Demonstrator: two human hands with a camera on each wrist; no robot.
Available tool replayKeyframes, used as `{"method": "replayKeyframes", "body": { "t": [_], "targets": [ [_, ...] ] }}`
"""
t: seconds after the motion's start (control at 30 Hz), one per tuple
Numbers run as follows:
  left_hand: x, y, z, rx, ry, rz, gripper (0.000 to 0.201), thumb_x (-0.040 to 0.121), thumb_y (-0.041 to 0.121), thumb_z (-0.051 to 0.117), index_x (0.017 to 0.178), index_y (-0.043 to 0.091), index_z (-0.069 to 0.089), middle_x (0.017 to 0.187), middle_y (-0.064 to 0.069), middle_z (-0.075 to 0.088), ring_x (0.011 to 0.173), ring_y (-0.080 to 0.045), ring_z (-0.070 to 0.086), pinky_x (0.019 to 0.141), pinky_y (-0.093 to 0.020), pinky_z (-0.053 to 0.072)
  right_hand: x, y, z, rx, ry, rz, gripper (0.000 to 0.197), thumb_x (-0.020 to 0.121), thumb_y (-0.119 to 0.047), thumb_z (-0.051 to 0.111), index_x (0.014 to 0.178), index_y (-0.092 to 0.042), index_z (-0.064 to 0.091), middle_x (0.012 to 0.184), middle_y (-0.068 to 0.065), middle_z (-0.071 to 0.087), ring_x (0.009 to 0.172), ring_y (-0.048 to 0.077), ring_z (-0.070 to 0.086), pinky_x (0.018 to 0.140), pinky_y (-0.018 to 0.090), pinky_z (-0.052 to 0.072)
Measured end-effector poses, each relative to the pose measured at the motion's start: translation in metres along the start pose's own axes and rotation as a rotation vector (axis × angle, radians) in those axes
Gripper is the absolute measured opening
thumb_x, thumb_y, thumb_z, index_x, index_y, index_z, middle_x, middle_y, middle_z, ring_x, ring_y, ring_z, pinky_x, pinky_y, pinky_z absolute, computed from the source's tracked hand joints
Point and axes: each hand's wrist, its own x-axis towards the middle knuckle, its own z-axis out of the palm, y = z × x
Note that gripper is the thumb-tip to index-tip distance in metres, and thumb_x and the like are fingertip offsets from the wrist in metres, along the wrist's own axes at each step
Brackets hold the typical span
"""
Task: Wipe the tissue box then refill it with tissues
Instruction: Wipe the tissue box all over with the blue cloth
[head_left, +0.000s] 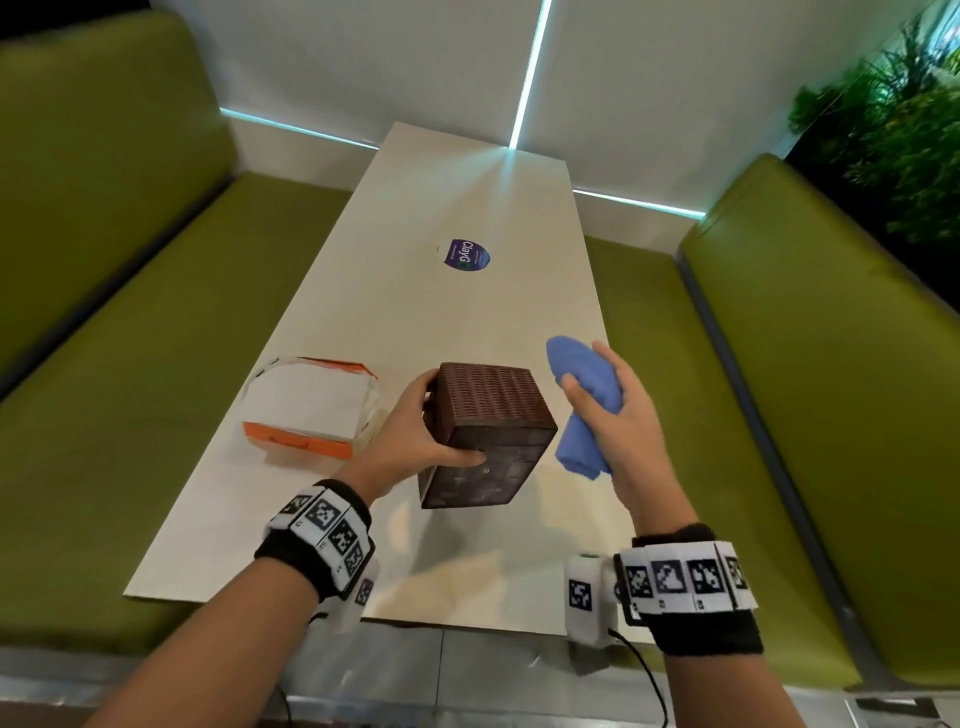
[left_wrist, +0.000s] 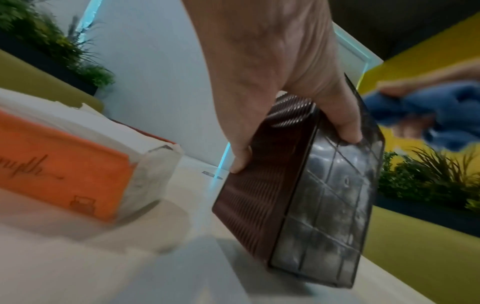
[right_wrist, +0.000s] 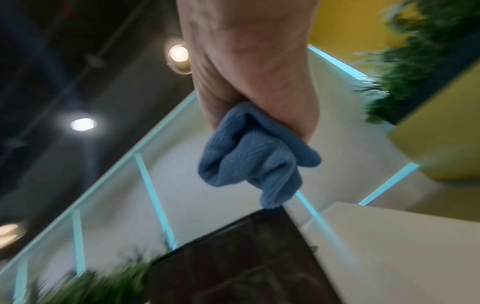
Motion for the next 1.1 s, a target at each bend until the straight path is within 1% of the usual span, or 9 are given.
{"method": "replayKeyframes", "body": {
  "t": [0.1, 0.27, 0.5, 0.63, 0.7, 0.77, 0.93, 1.0, 1.1],
  "targets": [
    [-0.002, -0.004, 0.017, 0.002, 0.060, 0.055, 0.104, 0.048, 0.015, 0.091, 0.137, 0.022, 0.038, 0.126, 0.008, 0.054, 0.109, 0.010, 0.054, 0.094, -0.024, 0.050, -0.009, -0.016, 0.044, -0.342, 0.008, -0.197, 0.041, 0.095, -0.031, 0.056, 0.135, -0.027, 0.050, 0.105, -0.004, 0.045, 0.091, 0.007, 0.052, 0.084, 0.018, 0.047],
    [-0.003, -0.010, 0.029, 0.023, 0.106, 0.137, 0.065, 0.064, 0.007, 0.081, 0.112, 0.033, 0.045, 0.104, 0.007, 0.060, 0.088, 0.009, 0.061, 0.079, -0.025, 0.054, -0.017, 0.020, 0.094, -0.979, -0.172, -0.366, 0.046, 0.100, -0.041, 0.028, 0.139, -0.028, 0.047, 0.151, 0.006, 0.034, 0.137, 0.030, 0.030, 0.110, 0.044, 0.031],
    [0.001, -0.026, 0.024, 0.090, 0.145, 0.123, 0.110, 0.040, 0.038, 0.093, 0.135, 0.031, 0.038, 0.134, 0.008, 0.048, 0.123, -0.006, 0.049, 0.102, -0.033, 0.046, 0.025, 0.031, 0.055, -0.934, -0.122, -0.170, 0.042, 0.103, -0.030, 0.034, 0.145, -0.022, 0.040, 0.152, 0.008, 0.033, 0.137, 0.027, 0.037, 0.107, 0.036, 0.037],
    [-0.002, -0.022, 0.027, 0.078, 0.180, 0.178, 0.081, 0.055, 0.008, 0.087, 0.117, 0.037, 0.045, 0.114, 0.017, 0.060, 0.105, 0.002, 0.059, 0.088, -0.028, 0.054, -0.017, 0.027, 0.097, -0.549, -0.234, -0.349, 0.045, 0.095, -0.017, 0.049, 0.139, -0.009, 0.047, 0.152, 0.012, 0.035, 0.141, 0.026, 0.031, 0.109, 0.017, 0.035],
    [-0.004, -0.022, 0.028, 0.050, 0.177, 0.203, 0.070, 0.060, 0.003, 0.083, 0.113, 0.029, 0.047, 0.108, 0.012, 0.063, 0.099, 0.004, 0.061, 0.081, -0.023, 0.052, -0.021, 0.031, 0.101, -0.612, -0.233, -0.356, 0.047, 0.099, -0.030, 0.032, 0.138, -0.013, 0.051, 0.151, 0.013, 0.038, 0.139, 0.031, 0.035, 0.114, 0.033, 0.033],
    [-0.005, -0.023, 0.028, 0.096, 0.179, 0.176, 0.088, 0.051, 0.025, 0.089, 0.125, 0.030, 0.042, 0.122, 0.003, 0.056, 0.111, -0.005, 0.057, 0.090, -0.026, 0.050, -0.001, 0.034, 0.085, -0.749, -0.191, -0.307, 0.049, 0.100, -0.034, 0.026, 0.139, -0.017, 0.049, 0.148, 0.011, 0.040, 0.135, 0.032, 0.039, 0.112, 0.044, 0.034],
    [0.001, -0.032, 0.027, 0.147, 0.180, 0.135, 0.107, 0.043, 0.035, 0.092, 0.136, 0.029, 0.039, 0.131, 0.005, 0.048, 0.121, -0.011, 0.050, 0.099, -0.033, 0.048, 0.022, 0.032, 0.069, -0.593, -0.066, -0.037, 0.042, 0.105, -0.027, 0.031, 0.146, -0.020, 0.038, 0.151, 0.006, 0.034, 0.137, 0.027, 0.037, 0.105, 0.036, 0.039],
    [0.001, -0.030, 0.028, 0.125, 0.183, 0.140, 0.092, 0.047, 0.035, 0.086, 0.127, 0.031, 0.043, 0.125, 0.002, 0.051, 0.115, -0.013, 0.054, 0.096, -0.035, 0.049, -0.003, 0.029, 0.091, -0.427, -0.196, -0.139, 0.043, 0.105, -0.018, 0.031, 0.148, -0.014, 0.034, 0.156, 0.008, 0.028, 0.144, 0.029, 0.026, 0.111, 0.034, 0.035],
    [-0.004, -0.026, 0.030, 0.023, 0.223, 0.130, 0.065, 0.057, 0.032, 0.076, 0.115, 0.023, 0.047, 0.108, 0.000, 0.059, 0.097, -0.004, 0.060, 0.088, -0.039, 0.052, -0.027, 0.033, 0.109, -0.784, -0.248, -0.370, 0.042, 0.101, -0.024, 0.038, 0.142, -0.017, 0.045, 0.155, 0.011, 0.032, 0.145, 0.031, 0.024, 0.119, 0.046, 0.022]
  ]
}}
